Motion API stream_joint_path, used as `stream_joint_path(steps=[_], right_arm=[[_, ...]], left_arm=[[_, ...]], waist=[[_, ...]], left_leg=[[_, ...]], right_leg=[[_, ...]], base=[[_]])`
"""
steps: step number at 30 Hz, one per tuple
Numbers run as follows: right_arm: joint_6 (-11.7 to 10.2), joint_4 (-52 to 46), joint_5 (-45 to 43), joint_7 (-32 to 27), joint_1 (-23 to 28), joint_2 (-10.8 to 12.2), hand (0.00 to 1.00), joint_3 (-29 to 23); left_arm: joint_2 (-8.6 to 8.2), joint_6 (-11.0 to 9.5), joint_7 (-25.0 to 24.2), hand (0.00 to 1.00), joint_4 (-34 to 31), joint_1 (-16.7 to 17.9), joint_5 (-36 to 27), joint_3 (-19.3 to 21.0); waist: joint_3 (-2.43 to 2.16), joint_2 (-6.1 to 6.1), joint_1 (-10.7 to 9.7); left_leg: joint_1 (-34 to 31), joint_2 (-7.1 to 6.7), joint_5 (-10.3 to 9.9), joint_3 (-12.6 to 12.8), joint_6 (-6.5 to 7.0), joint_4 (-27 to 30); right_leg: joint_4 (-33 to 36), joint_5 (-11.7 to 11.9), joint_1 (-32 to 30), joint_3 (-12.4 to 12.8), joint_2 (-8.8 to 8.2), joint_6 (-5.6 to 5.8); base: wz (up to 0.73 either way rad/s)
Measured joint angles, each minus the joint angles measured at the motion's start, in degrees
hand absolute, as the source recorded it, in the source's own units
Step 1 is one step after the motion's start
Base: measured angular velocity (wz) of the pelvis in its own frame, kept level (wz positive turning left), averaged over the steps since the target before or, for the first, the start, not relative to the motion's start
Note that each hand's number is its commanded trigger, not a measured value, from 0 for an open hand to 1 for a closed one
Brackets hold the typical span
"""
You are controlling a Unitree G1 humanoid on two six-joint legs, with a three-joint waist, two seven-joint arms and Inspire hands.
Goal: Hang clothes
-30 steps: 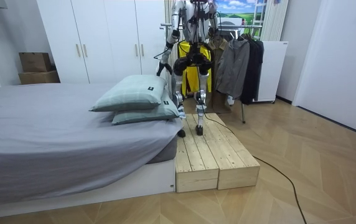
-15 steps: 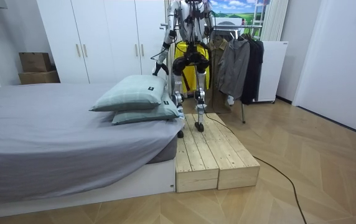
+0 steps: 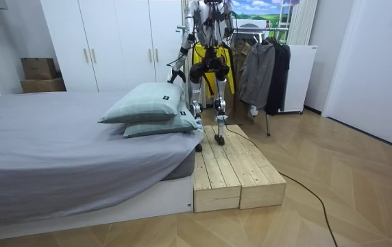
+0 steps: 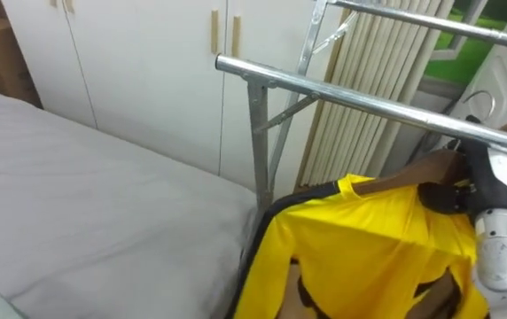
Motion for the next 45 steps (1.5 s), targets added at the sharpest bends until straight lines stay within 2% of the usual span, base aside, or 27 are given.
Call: stream_joint_path(steps=[6, 11, 20, 23, 26, 29, 34, 37, 41, 45], right_arm=[[0.0, -0.14, -6.8, -0.17, 0.0, -0.04, 1.0, 0.02], [-0.18, -0.14, -9.16, -2.16, 0.01, -0.03, 1.0, 0.4], [-0.93, 0.91, -9.23, -3.96, 1.27, 0.0, 1.0, 1.35], [-1.24, 3.95, -9.22, -3.76, 1.85, 0.09, 1.0, 3.56], [-1.23, 6.47, -9.27, -2.95, 3.0, 0.38, 1.0, 4.81], [-0.87, 8.94, -9.33, -1.68, 3.2, 0.81, 1.0, 4.91], [-0.78, 8.88, -16.62, -1.91, 4.69, 0.81, 1.0, 4.88], [-0.94, 8.88, -21.11, -3.76, 4.82, 0.81, 1.0, 4.88], [-1.08, 7.8, -28.09, -7.49, 5.4, 0.99, 1.0, 4.88], [-1.5, 4.11, -35.54, -14.16, 5.62, 1.18, 1.0, 4.87]], left_arm=[[-0.02, 0.19, 0.0, 0.0, 0.02, -0.23, 0.04, -0.01], [-0.02, 0.35, 0.0, 0.0, -0.09, -0.44, 0.05, -0.03], [-0.06, 0.55, 0.01, 0.0, 0.2, -0.99, 0.03, -0.42], [-0.06, 0.58, -0.01, 0.0, 0.24, -1.16, -0.01, -0.68], [-0.08, 0.58, -0.1, 0.0, 0.48, -1.24, 0.0, -0.74], [-0.39, 0.96, -0.3, 0.0, 0.98, -1.5, -0.01, -0.73], [-0.56, 1.16, -0.33, 0.0, 1.24, -1.41, 0.25, -0.66], [-0.56, 1.16, -0.24, 0.0, 1.23, -1.51, 0.32, -0.66], [-0.53, 1.23, -0.24, 0.0, 1.22, -1.55, 0.14, -0.53], [-0.52, 1.47, -0.24, 0.0, 1.22, -1.55, 0.05, -0.53]], waist=[[0.07, -0.11, 0.07], [0.14, 0.0, 0.17], [0.95, 1.1, 0.14], [0.96, 1.16, 0.12], [0.87, 1.3, 0.18], [0.56, 1.74, 0.1], [0.33, 1.85, 0.15], [0.27, 1.7, 0.19], [-0.09, 0.85, 0.56], [-0.13, 0.58, 1.49]], left_leg=[[-0.04, 0.03, 0.0, -0.03, 0.0, 0.08], [-0.17, 0.03, 0.0, 0.0, 0.0, 0.08], [0.81, 0.03, 0.0, 0.03, 0.0, -0.35], [0.89, 0.02, 0.0, -0.09, -0.01, -0.36], [0.9, -0.01, 0.0, -0.39, -0.01, -0.36], [1.14, -0.02, 0.0, -0.39, -0.01, -0.71], [1.99, 0.03, 0.02, -0.31, -0.04, -0.93], [1.99, 0.0, 0.03, -0.31, -0.06, -0.94], [2.05, -0.03, 0.03, -0.11, -0.06, -0.91], [2.94, -0.04, 0.04, 0.74, -0.06, -1.35]], right_leg=[[-0.06, 0.0, 0.05, 0.11, 0.07, 0.0], [-0.85, 0.01, 0.07, 0.86, 0.33, 0.0], [-1.12, 0.0, 1.04, 0.87, 0.45, 0.0], [-1.81, 0.0, 1.57, 0.76, 0.52, 0.01], [-2.04, 0.0, 1.79, 0.62, 0.57, 0.01], [-2.09, 0.0, 1.91, 0.6, 0.57, 0.01], [-2.07, 0.0, 2.54, 0.69, 0.63, 0.01], [-2.03, 0.0, 2.51, 0.65, 0.58, 0.01], [-1.99, 0.0, 2.49, 0.78, 0.54, 0.02], [-1.91, 0.0, 2.73, 1.4, 0.52, 0.03]], base=[[0.0], [0.0], [0.0], [0.05], [0.04], [0.0], [0.0], [0.0], [-0.03], [-0.09]])
